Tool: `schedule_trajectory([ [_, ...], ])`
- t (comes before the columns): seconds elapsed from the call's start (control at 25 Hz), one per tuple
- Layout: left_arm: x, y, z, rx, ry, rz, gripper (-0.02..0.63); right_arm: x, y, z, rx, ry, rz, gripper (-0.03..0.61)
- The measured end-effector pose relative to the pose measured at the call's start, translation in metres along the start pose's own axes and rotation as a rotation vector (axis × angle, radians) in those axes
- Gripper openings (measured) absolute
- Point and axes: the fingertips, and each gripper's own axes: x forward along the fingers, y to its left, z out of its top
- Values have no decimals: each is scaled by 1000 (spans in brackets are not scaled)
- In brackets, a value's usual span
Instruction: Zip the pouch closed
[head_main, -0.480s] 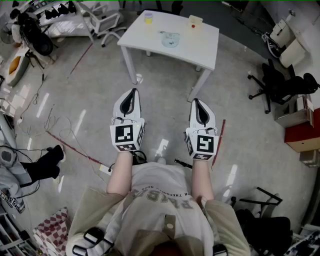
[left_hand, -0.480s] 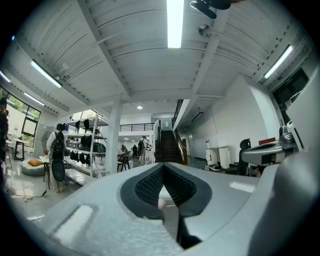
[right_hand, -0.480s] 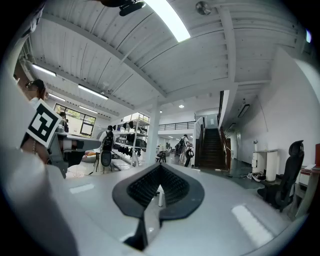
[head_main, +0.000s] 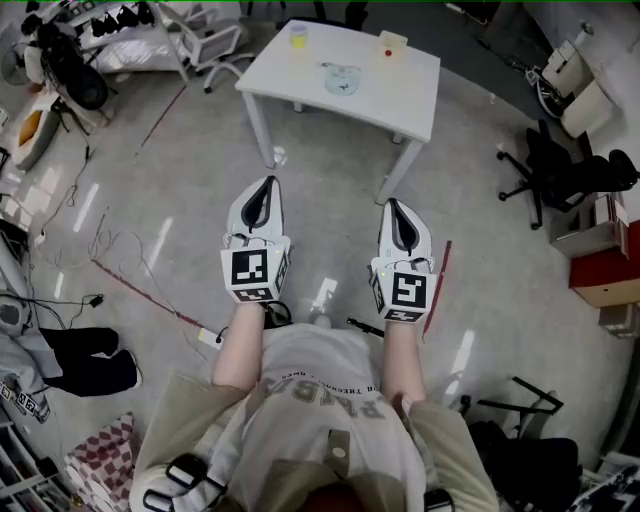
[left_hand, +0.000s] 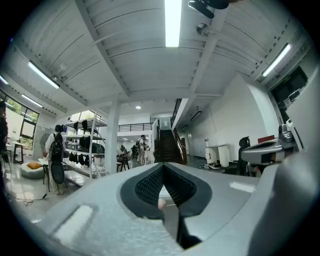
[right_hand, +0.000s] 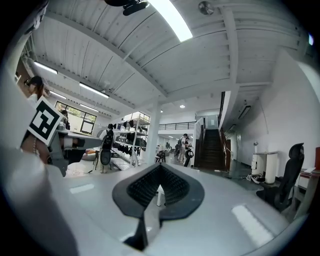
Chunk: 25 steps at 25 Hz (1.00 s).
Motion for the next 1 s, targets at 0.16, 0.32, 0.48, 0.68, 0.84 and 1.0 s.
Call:
schedule_trajectory([
  [0.16, -1, -2, -2, 0, 9, 7, 11, 0, -4, -4, 9, 8, -2, 0],
  [0.32, 0, -9, -3, -4, 19, -2, 12, 1, -9, -6, 20, 8, 12, 0],
  [0.48, -4, -6, -8, -5, 38, -6, 12, 3, -4, -8, 55, 8, 34, 0],
  [0.68, -4, 9, -19, -59, 65, 8, 17, 7, -3, -8, 193, -34, 59, 3],
  [0.84, 9, 12, -30, -81, 85, -14, 203, 15, -3, -10, 229, -43, 80, 241],
  [1.0, 28, 16, -35, -88, 92, -27, 219, 29, -4, -14, 211, -30, 75, 267],
])
